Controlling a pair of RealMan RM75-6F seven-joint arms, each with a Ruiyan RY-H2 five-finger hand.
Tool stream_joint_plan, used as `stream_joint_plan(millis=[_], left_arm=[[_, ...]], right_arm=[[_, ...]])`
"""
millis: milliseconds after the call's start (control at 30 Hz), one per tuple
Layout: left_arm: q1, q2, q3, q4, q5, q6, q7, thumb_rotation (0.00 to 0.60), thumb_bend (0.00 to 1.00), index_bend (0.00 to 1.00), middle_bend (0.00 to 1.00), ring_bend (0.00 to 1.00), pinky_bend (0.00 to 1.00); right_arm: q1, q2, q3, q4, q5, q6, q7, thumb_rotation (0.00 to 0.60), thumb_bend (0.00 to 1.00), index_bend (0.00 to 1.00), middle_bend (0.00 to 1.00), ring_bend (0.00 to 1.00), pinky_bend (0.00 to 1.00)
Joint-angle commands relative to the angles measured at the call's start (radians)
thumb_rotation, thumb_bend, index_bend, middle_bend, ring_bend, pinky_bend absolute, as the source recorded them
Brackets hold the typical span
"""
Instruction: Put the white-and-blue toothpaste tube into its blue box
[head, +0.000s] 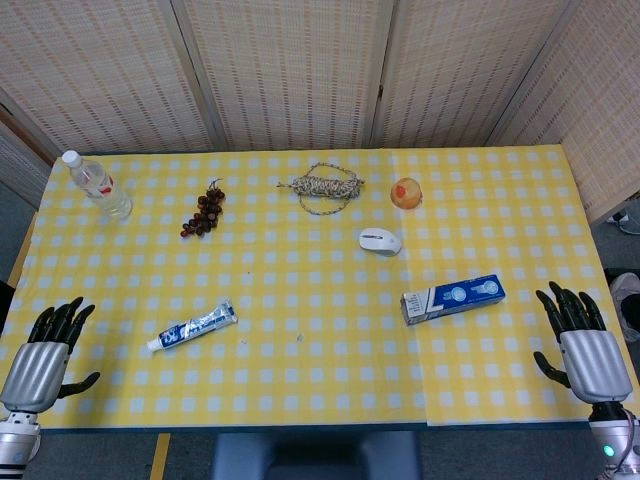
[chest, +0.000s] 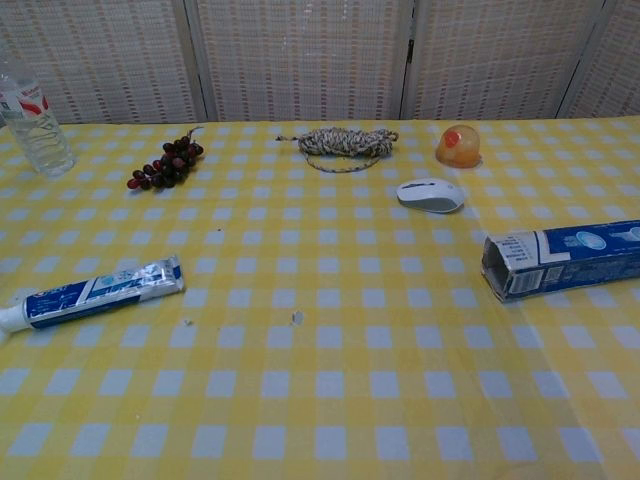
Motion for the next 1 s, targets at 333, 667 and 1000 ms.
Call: stream_joint_plan(millis=[333, 667, 1000], left_arm=[[-0.032, -0.157, 0.01, 0.054, 0.107, 0.019, -0.139, 0.6, 0.2, 0.2, 0.15, 0.09, 0.11], [-0.159, -0.305, -0.065, -0.075, 0.037, -0.142, 0.239, 0.6, 0.21, 0.33, 0.3, 0.19, 0.14], [-0.245, -0.458, -0.158, -0.042, -0.084, -0.16, 0.548, 0.6, 0.19, 0.41, 0.85, 0.74, 0.77]], right_arm=[[-0.005, 0.004, -0.006, -0.008, -0.002, 0.006, -0.007, 0.6, 0.31, 0.0, 0.0, 0.0, 0.0], [0.022, -0.005, -0.007, -0.012, 0.024, -0.054, -0.034, 0.6, 0.31, 0.0, 0.0, 0.0, 0.0], [0.011, 0.011, -0.01, -0.016, 0.008, -0.026, -0.004, 0.6, 0.31, 0.0, 0.0, 0.0, 0.0]])
